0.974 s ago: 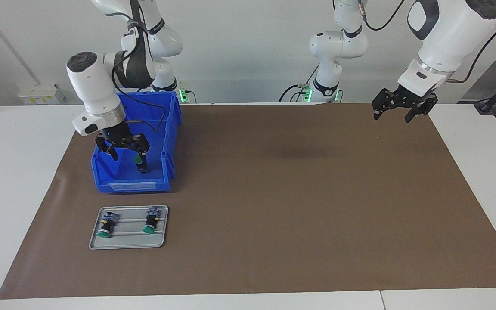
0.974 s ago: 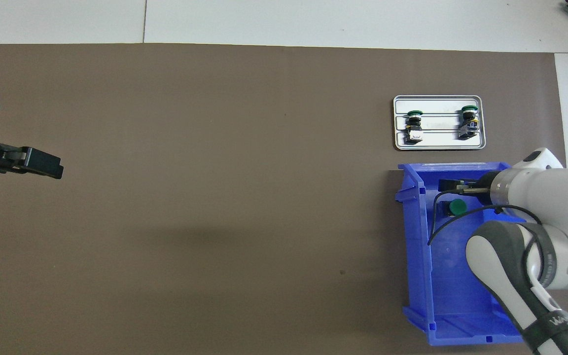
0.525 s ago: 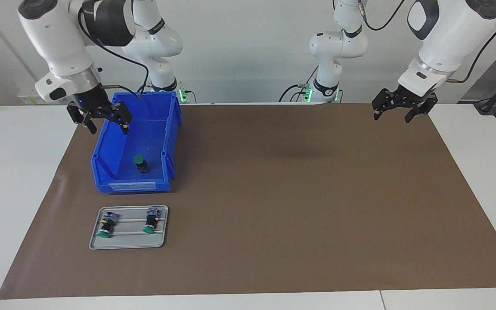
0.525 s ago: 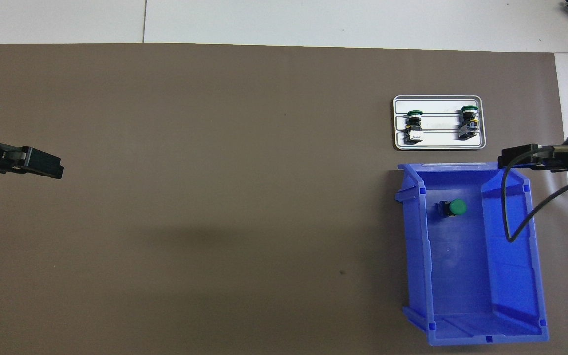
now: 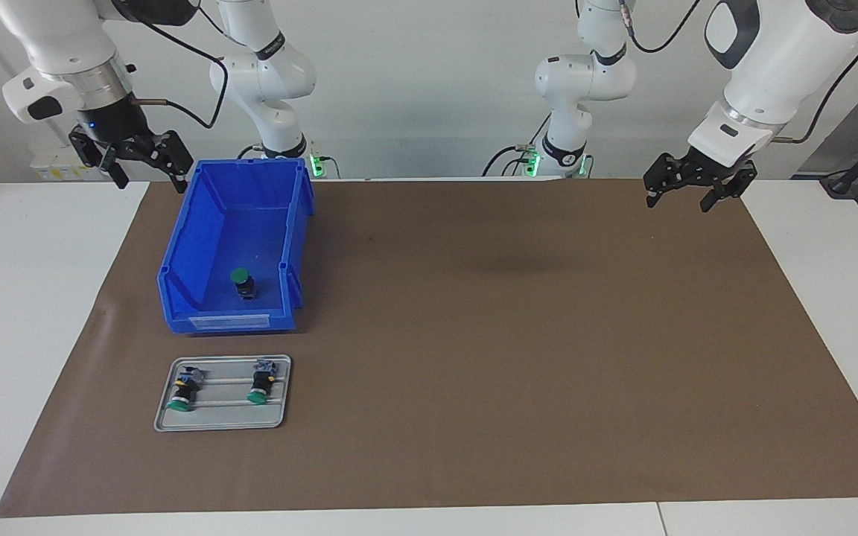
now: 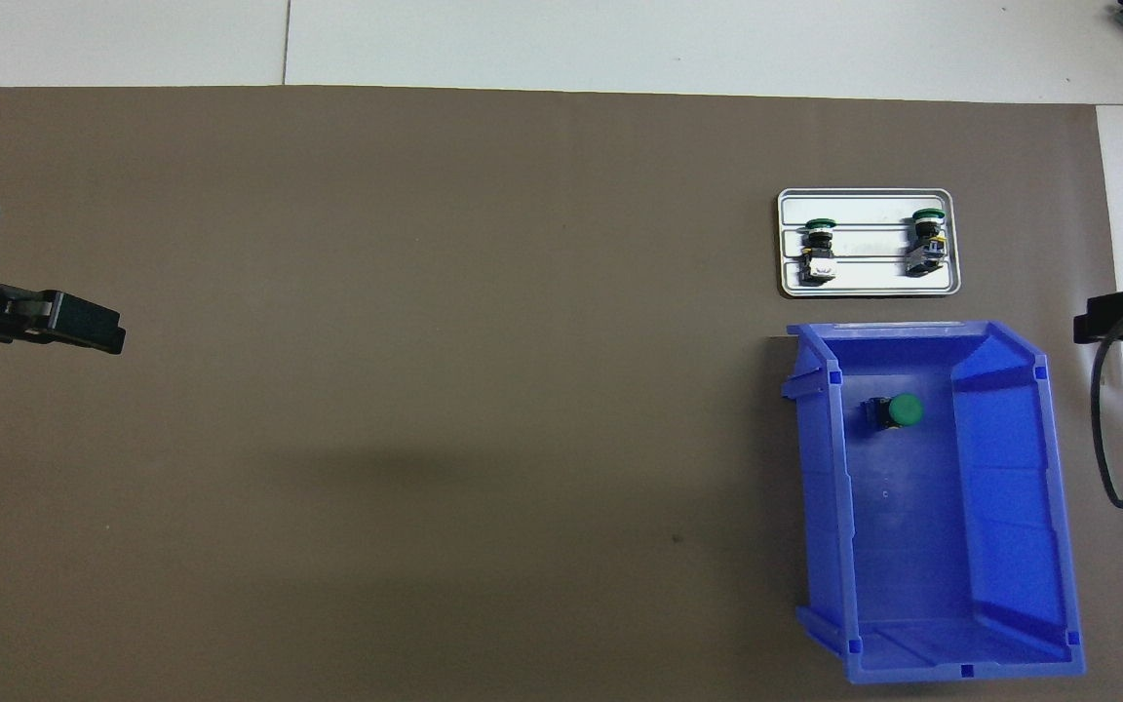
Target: Place and press button with both arms
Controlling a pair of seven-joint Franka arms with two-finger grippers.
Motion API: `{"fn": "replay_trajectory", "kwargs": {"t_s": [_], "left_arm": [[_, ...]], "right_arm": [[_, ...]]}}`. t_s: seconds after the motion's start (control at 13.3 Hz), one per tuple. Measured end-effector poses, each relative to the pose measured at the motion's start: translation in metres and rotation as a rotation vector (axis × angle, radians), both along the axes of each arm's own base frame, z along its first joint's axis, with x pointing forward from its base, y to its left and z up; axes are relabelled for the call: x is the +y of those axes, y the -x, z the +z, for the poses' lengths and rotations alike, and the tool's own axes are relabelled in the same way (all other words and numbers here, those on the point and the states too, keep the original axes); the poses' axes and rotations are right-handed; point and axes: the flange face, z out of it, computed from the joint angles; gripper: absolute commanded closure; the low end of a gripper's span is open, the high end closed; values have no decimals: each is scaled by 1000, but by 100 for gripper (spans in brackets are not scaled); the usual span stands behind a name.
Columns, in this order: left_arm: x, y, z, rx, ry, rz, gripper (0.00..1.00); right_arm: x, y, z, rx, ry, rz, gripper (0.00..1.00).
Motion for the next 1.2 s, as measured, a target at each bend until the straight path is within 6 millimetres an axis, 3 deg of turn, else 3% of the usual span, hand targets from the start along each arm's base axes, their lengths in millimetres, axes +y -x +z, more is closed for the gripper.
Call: {"fn": "replay_trajectory", "kwargs": {"t_s": [1.2], "left_arm": [[0,0,0,0,0,0,0]], "right_arm": [[12,1,-13,74,-6,62,0]]}}
